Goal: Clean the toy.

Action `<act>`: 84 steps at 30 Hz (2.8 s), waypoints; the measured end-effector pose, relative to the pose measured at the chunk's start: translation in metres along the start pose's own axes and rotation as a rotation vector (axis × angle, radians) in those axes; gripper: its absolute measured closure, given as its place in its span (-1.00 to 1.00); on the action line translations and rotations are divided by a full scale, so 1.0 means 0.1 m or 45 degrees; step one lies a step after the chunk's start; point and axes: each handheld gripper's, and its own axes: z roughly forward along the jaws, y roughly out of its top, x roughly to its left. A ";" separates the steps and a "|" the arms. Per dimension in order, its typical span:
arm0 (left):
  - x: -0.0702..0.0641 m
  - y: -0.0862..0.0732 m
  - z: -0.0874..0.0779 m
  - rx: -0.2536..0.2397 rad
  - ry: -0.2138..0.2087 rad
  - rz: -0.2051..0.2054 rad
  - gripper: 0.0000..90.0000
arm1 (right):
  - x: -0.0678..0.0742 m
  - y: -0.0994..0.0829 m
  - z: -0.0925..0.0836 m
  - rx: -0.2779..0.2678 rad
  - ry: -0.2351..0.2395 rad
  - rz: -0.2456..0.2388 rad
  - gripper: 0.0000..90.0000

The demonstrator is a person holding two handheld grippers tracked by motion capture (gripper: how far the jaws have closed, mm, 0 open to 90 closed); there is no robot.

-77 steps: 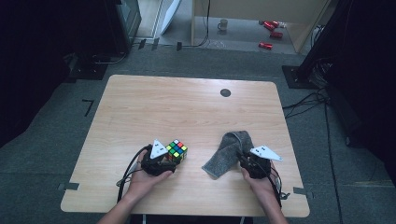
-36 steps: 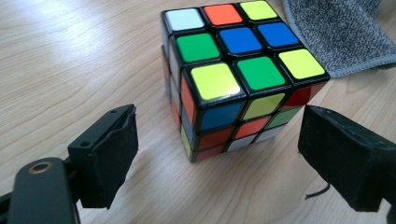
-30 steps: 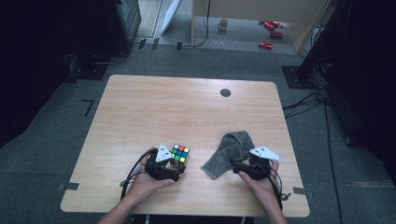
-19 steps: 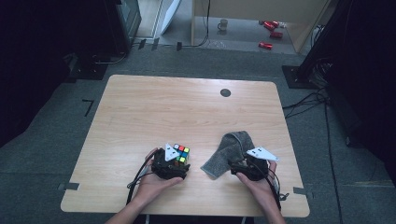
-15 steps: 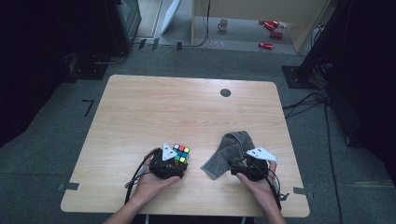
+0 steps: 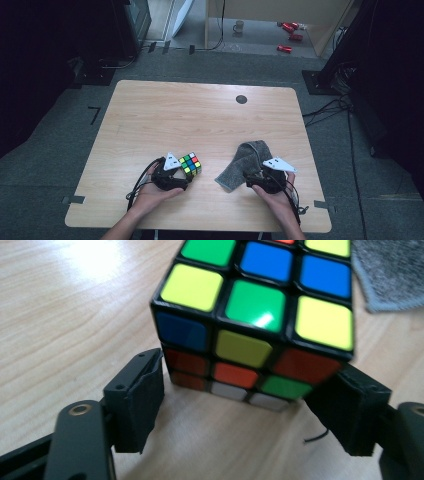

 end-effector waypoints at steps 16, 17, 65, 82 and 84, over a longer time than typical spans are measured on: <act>-0.08 0.03 0.05 -0.002 0.007 0.124 -0.22 | 0.00 -0.03 0.02 0.028 -0.003 0.001 -0.68; -0.08 0.03 0.05 -0.003 0.009 0.122 -0.22 | 0.00 -0.03 0.02 0.028 -0.003 0.001 -0.68; -0.33 0.28 -0.26 -0.120 -0.183 0.239 -0.21 | 0.47 0.42 -0.20 -0.224 0.276 0.003 0.70; -0.43 0.37 -0.28 -0.185 -0.250 0.225 -0.21 | 0.63 0.45 -0.06 -0.110 0.308 -0.005 0.70; -0.40 0.36 -0.29 -0.173 -0.239 0.216 -0.21 | 0.59 0.49 -0.12 -0.153 0.328 0.041 0.70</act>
